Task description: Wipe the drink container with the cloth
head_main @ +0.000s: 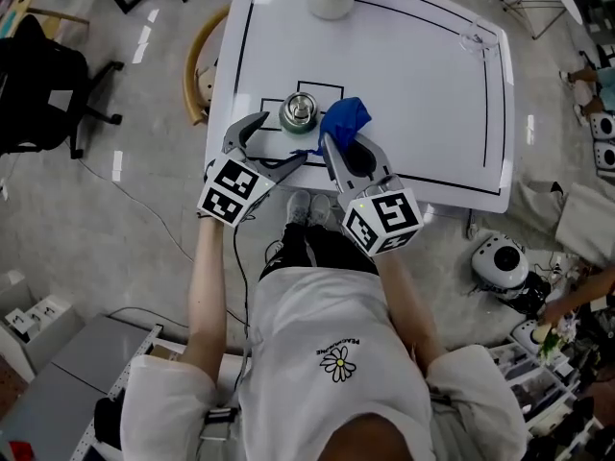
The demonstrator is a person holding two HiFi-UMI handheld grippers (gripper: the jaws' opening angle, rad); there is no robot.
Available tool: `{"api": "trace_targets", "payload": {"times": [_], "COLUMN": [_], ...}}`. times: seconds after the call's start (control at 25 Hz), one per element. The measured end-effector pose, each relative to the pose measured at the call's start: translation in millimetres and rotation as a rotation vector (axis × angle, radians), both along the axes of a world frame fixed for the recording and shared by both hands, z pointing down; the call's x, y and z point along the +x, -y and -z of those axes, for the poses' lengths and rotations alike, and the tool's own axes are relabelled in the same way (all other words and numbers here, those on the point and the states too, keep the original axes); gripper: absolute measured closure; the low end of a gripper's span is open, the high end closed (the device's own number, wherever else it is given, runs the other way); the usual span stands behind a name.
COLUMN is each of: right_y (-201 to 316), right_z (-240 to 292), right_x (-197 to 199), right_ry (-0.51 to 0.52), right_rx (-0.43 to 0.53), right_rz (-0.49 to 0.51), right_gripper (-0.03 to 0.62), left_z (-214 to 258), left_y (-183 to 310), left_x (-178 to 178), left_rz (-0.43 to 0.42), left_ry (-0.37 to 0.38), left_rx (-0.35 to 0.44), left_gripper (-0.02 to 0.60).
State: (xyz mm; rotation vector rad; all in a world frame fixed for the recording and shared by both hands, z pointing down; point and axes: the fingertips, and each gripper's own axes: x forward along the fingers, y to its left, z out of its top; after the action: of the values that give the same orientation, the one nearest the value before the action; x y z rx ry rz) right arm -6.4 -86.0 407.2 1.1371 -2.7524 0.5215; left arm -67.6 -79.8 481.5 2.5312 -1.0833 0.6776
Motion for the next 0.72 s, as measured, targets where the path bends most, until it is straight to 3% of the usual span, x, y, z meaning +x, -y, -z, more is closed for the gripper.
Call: {"api": "trace_targets", "payload": {"times": [0.12,0.2,0.32,0.56,0.72], "right_y": [-6.7,-10.5,-10.2,3.5,7.5], "right_z": [4.1,4.5,1.2,-2.9,-1.5], "right_x": [-8.7,-15.8,-21.7,-14.5,-11.1], "right_ry": [0.015,0.02,0.013,0.005,0.014], "right_rx": [-0.007,-0.014,-0.017,-0.009,-0.017], "right_rz": [0.027,0.043,0.046,-0.001,-0.039], "right_gripper": [0.551,0.551,0.551,0.551,0.551], "left_z": [-3.6,-10.3,-16.0,-18.8,-14.7], "left_y": [18.9,24.1,12.7,-22.9,-43.2], "left_x": [-6.8,1.4,16.6,19.1,38.8], "left_rz": [0.026,-0.012,-0.059,0.007,-0.034], "left_ry": [-0.064,-0.096,-0.061,-0.042,-0.078], "left_rx": [-0.002,-0.028,-0.059,-0.095,-0.116], "left_gripper": [0.167,0.167,0.167,0.167,0.168]}}
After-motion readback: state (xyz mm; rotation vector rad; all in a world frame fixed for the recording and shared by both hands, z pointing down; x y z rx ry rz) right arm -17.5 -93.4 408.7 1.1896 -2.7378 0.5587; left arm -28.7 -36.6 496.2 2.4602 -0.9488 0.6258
